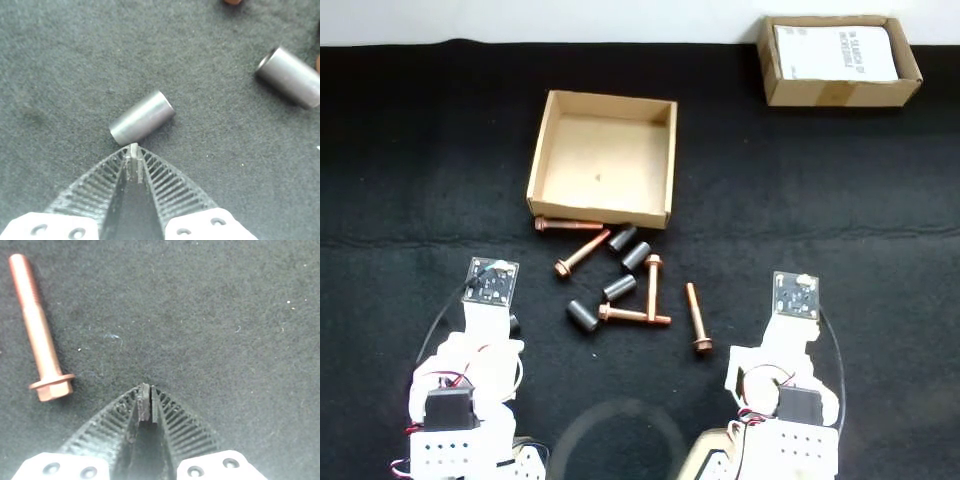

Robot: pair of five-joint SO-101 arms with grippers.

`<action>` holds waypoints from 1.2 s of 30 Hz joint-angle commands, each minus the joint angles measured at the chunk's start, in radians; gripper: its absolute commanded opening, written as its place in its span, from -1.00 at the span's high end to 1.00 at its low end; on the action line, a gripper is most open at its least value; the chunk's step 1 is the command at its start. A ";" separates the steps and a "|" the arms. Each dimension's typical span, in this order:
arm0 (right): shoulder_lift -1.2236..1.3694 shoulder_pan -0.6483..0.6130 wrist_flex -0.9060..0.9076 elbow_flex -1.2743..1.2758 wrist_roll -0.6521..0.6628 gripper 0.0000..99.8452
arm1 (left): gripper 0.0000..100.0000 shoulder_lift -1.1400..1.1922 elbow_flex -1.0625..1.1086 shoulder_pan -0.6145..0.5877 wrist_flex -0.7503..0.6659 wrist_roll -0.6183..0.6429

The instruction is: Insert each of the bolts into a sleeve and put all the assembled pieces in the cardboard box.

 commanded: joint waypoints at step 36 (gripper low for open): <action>-0.188 -0.117 0.510 -0.866 0.083 0.80 | 0.98 -0.004 0.016 -0.002 -0.009 0.000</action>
